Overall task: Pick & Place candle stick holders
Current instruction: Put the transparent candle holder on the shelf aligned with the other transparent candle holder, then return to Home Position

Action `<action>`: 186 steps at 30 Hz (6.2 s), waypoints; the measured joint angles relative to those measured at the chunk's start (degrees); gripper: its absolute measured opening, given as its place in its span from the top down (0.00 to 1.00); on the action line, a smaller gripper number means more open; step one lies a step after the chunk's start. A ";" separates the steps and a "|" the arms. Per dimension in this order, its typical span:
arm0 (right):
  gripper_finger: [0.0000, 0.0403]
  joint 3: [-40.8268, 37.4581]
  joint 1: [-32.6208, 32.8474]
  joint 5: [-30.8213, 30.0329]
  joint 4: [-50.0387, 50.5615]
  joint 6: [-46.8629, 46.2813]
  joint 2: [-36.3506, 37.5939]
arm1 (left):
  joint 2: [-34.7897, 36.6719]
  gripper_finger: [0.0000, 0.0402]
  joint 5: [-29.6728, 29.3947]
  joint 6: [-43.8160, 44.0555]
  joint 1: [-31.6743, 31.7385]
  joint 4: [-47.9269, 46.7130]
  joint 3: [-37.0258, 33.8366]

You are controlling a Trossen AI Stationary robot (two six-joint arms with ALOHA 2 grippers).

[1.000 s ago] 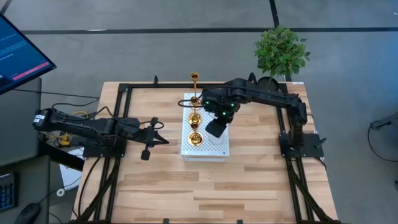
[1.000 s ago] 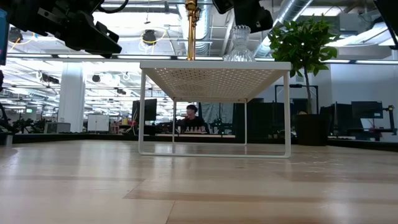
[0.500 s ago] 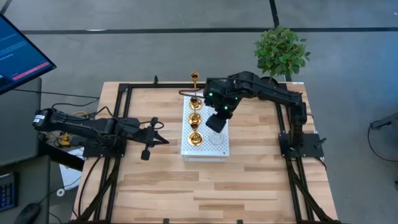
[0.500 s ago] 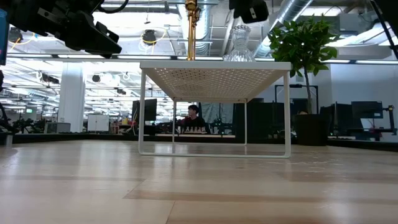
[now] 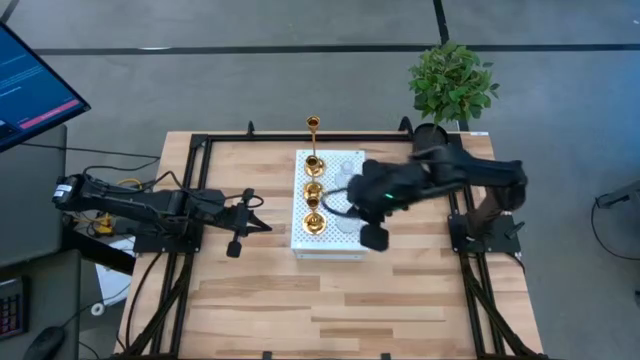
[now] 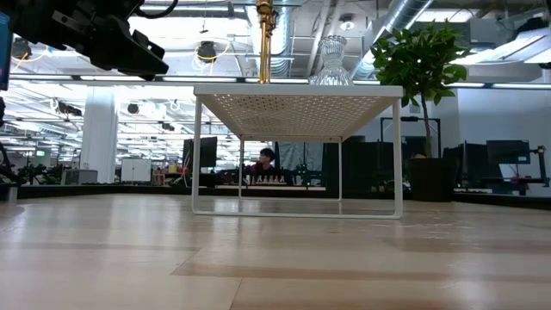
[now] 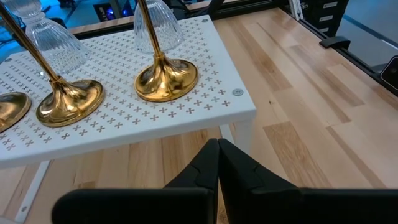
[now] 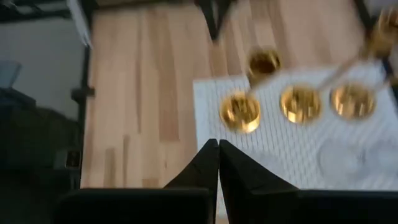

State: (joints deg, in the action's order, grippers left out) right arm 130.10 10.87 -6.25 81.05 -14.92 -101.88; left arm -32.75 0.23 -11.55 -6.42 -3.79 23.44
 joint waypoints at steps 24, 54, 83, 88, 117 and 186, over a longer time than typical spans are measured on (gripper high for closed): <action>1.00 -47.13 13.56 -11.57 -40.66 7.00 27.83 | 0.02 0.98 -0.02 0.11 0.00 0.02 0.00; 1.00 -107.52 15.36 -35.41 -130.26 -1.81 20.31 | 0.02 0.98 0.00 -0.11 0.02 0.24 0.00; 1.00 -101.88 12.26 -43.25 -124.27 -3.14 19.29 | 0.02 0.98 0.00 0.01 0.00 0.26 -0.04; 1.00 -101.85 12.22 -43.15 -124.27 -3.15 19.29 | 0.02 0.98 0.00 0.00 0.02 0.26 -0.07; 1.00 -101.80 -0.15 3.25 -115.32 8.38 38.05 | 0.02 0.98 -0.01 0.24 0.02 1.29 -0.09; 1.00 -126.44 -0.02 4.84 -83.25 11.89 96.24 | 0.02 0.98 -0.02 -0.20 0.01 1.60 -0.09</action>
State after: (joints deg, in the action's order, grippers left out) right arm 3.66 10.85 -1.41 -2.20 -3.03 -5.64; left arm -32.74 0.21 -11.75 -6.41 -2.20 23.35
